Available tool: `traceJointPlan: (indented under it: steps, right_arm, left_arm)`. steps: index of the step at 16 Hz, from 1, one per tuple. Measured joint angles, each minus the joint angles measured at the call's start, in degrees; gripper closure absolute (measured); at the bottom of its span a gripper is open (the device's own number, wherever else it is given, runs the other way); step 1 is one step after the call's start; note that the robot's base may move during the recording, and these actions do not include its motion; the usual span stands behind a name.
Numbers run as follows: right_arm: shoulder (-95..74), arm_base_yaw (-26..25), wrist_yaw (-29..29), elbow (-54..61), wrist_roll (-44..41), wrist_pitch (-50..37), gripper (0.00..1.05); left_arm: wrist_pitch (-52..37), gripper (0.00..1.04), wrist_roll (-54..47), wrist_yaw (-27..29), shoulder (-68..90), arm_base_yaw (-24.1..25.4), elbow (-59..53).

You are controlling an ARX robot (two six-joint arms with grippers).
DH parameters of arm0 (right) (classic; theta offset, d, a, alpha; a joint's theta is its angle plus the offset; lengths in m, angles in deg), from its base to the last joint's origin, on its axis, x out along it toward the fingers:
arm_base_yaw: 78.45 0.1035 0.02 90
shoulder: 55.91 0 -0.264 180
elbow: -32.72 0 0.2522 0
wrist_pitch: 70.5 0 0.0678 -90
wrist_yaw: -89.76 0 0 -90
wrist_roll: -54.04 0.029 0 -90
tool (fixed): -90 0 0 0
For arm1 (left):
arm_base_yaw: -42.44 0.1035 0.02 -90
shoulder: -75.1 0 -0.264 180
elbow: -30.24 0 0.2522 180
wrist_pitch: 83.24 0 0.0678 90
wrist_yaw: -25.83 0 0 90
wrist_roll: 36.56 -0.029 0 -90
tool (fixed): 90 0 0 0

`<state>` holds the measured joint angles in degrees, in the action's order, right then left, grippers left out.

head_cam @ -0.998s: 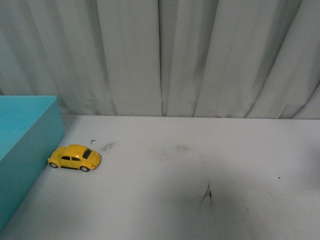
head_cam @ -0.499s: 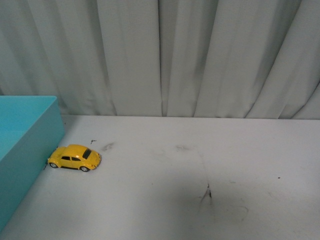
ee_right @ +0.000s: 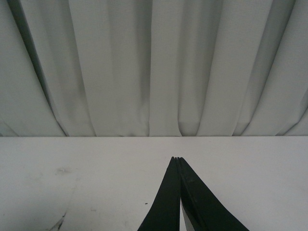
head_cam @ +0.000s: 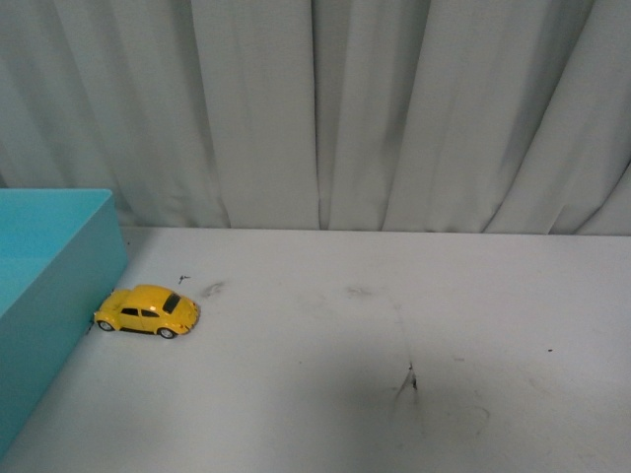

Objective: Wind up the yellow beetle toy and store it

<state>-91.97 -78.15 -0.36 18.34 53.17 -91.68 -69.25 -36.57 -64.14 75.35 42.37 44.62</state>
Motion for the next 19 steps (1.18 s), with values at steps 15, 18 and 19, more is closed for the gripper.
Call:
traceJointPlan:
  steps: [15,18,19]
  right_arm:
    - [24.3,0.0,0.0,0.0,0.0,23.1,1.03]
    - [28.1,0.0,0.1,0.0,0.0,27.9,1.03]
    - [34.3,0.0,0.1,0.0,0.0,35.5,1.03]
  left_arm:
    - [0.0,0.07,0.0,0.0,0.0,0.0,0.0]
    - [0.0,0.07,0.0,0.0,0.0,0.0,0.0]
    - [0.0,0.07,0.0,0.0,0.0,0.0,0.0]
